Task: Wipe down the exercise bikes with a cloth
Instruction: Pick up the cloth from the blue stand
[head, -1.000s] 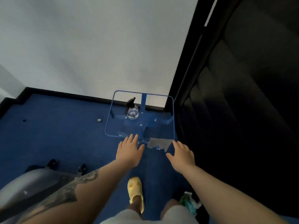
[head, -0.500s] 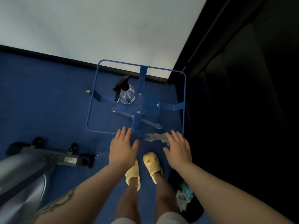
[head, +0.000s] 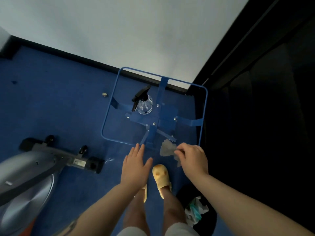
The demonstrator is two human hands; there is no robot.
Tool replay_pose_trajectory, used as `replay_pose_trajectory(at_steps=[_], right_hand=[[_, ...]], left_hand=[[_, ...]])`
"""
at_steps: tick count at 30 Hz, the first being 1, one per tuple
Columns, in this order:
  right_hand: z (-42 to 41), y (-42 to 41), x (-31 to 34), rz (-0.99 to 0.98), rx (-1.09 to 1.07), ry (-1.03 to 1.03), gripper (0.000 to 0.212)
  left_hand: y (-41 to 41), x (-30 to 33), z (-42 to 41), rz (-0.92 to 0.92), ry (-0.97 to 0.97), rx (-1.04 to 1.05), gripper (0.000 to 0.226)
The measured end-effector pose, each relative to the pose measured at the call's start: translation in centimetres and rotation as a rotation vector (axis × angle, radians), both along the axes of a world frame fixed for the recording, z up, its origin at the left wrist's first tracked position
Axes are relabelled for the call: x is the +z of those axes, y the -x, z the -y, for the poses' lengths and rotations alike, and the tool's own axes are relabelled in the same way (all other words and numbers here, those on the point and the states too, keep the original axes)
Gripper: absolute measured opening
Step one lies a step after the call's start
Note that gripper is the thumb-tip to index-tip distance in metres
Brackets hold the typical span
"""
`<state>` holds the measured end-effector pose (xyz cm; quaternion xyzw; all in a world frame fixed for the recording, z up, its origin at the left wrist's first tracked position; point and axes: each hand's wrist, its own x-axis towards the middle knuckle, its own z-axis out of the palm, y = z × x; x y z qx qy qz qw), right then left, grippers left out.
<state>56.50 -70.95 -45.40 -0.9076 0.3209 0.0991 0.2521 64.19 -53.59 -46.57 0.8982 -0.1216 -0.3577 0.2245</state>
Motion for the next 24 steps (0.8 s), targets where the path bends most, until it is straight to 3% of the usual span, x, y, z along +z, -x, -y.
replay_pose_trajectory(at_steps=[7, 13, 18, 24], right_hand=[[-1.9, -1.5, 8.7, 0.371, 0.010, -0.247, 0.011], [-4.8, -4.7, 16.8, 0.663, 0.098, -0.420, 0.007], [-8.9, -7.0, 21.3, 0.766, 0.296, -0.560, 0.010], [-16.1, -7.2, 24.2, 0.735, 0.514, -0.747, 0.012]], left_hand=[[-3.5, 9.7, -3.2, 0.245, 0.019, 0.032, 0.060], [-3.8, 19.2, -7.4, 0.531, 0.043, 0.249, 0.046], [-0.2, 23.3, -11.5, 0.633, 0.040, 0.513, 0.045], [6.7, 26.2, -17.1, 0.675, 0.051, 0.828, 0.046]])
